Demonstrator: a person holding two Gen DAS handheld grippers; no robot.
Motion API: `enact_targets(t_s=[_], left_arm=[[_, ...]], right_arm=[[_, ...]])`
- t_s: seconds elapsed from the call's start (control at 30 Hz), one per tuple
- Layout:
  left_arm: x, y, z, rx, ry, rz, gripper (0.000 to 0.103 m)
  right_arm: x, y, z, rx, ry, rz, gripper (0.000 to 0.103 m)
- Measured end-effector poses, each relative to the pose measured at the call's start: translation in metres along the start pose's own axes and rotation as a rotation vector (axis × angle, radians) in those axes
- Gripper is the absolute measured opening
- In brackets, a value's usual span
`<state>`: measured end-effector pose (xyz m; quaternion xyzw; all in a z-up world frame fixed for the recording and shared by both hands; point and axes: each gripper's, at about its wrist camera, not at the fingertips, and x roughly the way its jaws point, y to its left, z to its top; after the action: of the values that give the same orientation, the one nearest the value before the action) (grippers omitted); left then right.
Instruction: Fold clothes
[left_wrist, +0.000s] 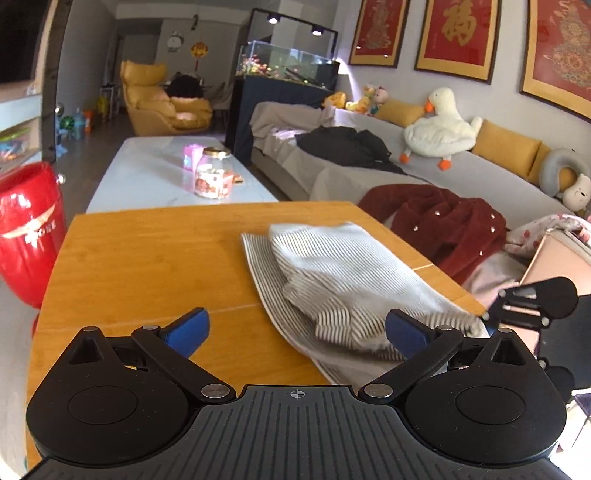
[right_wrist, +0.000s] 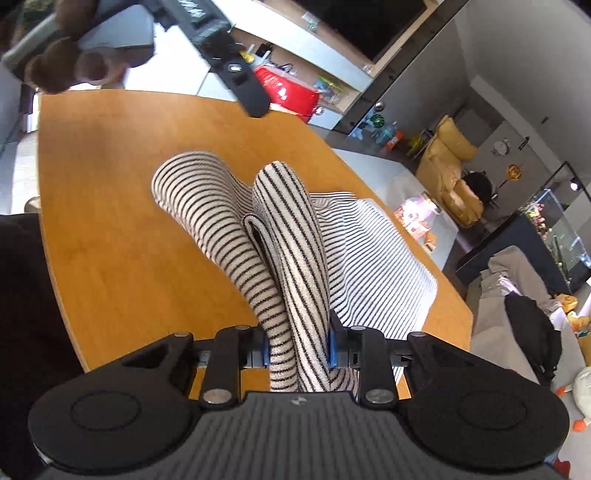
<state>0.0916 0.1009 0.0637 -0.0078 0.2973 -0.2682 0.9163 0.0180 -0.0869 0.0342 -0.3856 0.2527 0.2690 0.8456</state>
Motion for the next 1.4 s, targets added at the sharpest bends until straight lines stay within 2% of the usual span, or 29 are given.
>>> enact_targets(t_s=[0.1, 0.17, 0.27, 0.4, 0.53, 0.6, 0.73, 0.87, 0.9, 0.97, 1.07, 1.13, 1.27, 1.4], left_arm=[[0.009, -0.003, 0.013, 0.039, -0.016, -0.023, 0.103], [0.032, -0.008, 0.017, 0.073, 0.022, -0.037, 0.103], [0.067, -0.005, 0.017, 0.137, 0.093, -0.004, 0.103], [0.085, 0.01, 0.004, 0.208, 0.158, 0.034, 0.103], [0.083, 0.017, -0.011, 0.252, 0.179, 0.01, 0.103], [0.078, 0.021, -0.014, 0.239, 0.179, 0.0, 0.103], [0.057, 0.037, -0.011, 0.161, 0.166, 0.02, 0.103], [0.024, 0.049, 0.006, 0.051, 0.085, -0.029, 0.103], [0.017, 0.049, 0.012, 0.029, 0.059, -0.058, 0.103], [0.011, 0.042, 0.022, 0.011, 0.017, -0.112, 0.103], [0.015, 0.021, 0.028, 0.046, -0.009, -0.172, 0.103], [0.023, 0.002, 0.027, 0.096, -0.003, -0.185, 0.103], [0.033, -0.033, 0.027, 0.208, -0.033, -0.212, 0.103], [0.045, -0.066, 0.031, 0.317, -0.038, -0.303, 0.103]], right_arm=[[-0.02, 0.003, 0.007, -0.027, 0.002, 0.069, 0.026], [-0.037, -0.002, 0.016, -0.043, -0.007, 0.097, 0.026], [-0.071, -0.018, 0.037, -0.081, -0.012, 0.133, 0.025], [-0.108, -0.052, 0.07, -0.098, -0.039, 0.202, 0.025], [-0.06, -0.1, 0.08, -0.028, -0.04, 0.289, 0.026], [-0.017, -0.121, 0.072, 0.038, -0.029, 0.346, 0.026], [0.073, -0.142, 0.037, 0.147, 0.036, 0.423, 0.029], [0.091, -0.156, 0.018, 0.253, -0.015, 0.484, 0.035], [0.088, -0.158, 0.016, 0.262, -0.023, 0.473, 0.039], [0.08, -0.16, 0.012, 0.26, -0.034, 0.412, 0.061], [0.055, -0.168, 0.006, 0.291, -0.079, 0.313, 0.078], [0.035, -0.174, 0.0, 0.322, -0.119, 0.246, 0.086], [0.01, -0.176, -0.021, 0.356, -0.145, 0.105, 0.095], [0.036, -0.17, -0.037, 0.422, -0.063, 0.006, 0.098]])
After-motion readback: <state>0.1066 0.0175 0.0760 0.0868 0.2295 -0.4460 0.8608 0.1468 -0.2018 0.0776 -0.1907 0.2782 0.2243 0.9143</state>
